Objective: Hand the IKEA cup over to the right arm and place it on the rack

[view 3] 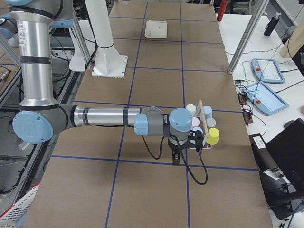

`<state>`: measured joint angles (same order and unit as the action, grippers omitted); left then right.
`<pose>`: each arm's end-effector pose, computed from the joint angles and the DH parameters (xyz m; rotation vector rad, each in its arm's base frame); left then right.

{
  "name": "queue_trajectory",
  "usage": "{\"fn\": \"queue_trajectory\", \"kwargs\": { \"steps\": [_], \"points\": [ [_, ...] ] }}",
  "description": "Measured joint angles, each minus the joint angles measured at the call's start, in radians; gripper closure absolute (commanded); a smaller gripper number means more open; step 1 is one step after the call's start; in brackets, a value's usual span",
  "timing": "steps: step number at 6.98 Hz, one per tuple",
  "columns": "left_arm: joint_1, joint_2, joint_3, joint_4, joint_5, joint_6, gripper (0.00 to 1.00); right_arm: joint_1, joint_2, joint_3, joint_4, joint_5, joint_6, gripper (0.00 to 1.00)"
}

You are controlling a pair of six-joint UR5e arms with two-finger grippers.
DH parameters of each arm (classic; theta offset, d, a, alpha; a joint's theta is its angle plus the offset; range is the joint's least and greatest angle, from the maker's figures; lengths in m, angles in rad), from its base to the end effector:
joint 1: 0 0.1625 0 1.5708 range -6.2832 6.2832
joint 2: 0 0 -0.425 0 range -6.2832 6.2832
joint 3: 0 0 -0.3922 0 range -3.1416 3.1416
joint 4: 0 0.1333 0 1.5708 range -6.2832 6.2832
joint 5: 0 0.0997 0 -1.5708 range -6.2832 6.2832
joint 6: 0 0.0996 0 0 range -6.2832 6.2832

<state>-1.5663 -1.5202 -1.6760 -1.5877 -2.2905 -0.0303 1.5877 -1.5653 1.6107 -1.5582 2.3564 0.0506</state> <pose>-0.0655 -0.4752 0.6331 0.0559 0.7204 0.0011 0.0713 -0.4966 0.6342 0.0417 -0.7862 0.0412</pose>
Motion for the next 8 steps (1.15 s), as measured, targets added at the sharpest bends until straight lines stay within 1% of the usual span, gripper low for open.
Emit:
{"fn": "queue_trajectory", "kwargs": {
  "steps": [5, 8],
  "points": [
    [0.0, 0.0, 0.005, -0.001, 0.0, -0.053, 0.0, 0.001, -0.001, 0.0, 0.0, 0.0, 0.0, 0.0],
    [0.0, 0.001, 0.008, -0.002, 0.0, -0.053, 0.0, 0.001, -0.001, 0.001, 0.0, 0.0, 0.0, 0.0]
  ]
}}
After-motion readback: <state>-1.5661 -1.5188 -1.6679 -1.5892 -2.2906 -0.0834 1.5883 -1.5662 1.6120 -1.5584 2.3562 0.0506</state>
